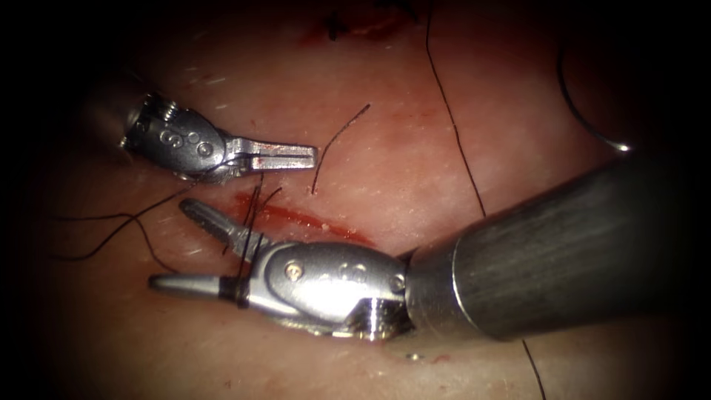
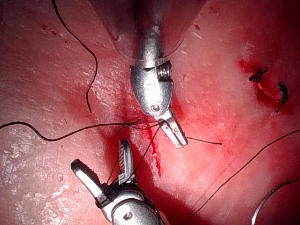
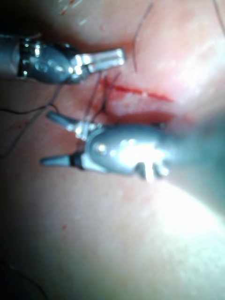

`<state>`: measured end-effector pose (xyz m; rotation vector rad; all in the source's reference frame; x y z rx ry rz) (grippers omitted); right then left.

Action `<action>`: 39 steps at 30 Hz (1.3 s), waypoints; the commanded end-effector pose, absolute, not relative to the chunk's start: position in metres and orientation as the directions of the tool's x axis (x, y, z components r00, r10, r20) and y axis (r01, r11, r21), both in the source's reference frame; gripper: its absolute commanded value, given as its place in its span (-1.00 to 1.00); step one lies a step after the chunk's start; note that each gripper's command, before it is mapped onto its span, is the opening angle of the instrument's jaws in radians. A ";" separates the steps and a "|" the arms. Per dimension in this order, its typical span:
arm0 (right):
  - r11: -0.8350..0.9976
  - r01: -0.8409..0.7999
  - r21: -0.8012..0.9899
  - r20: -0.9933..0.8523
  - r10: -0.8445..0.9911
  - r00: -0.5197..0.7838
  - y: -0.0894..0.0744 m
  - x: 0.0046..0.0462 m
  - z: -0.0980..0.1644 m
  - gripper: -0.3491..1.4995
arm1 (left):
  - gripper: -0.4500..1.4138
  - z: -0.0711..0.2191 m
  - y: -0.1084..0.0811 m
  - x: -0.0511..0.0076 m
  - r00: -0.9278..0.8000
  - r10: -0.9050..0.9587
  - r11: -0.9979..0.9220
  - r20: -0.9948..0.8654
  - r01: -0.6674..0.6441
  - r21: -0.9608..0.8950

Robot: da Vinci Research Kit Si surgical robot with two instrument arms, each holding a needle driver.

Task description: Wound Closure

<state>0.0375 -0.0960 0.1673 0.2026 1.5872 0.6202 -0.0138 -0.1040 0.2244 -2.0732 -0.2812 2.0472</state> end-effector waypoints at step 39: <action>0.237 -0.664 0.709 -0.585 0.724 -0.366 -0.096 0.0328 0.173 0.59 | -1.00 0.222 -0.111 -0.0121 0.035 0.278 -0.960 -0.960 -0.008 -0.279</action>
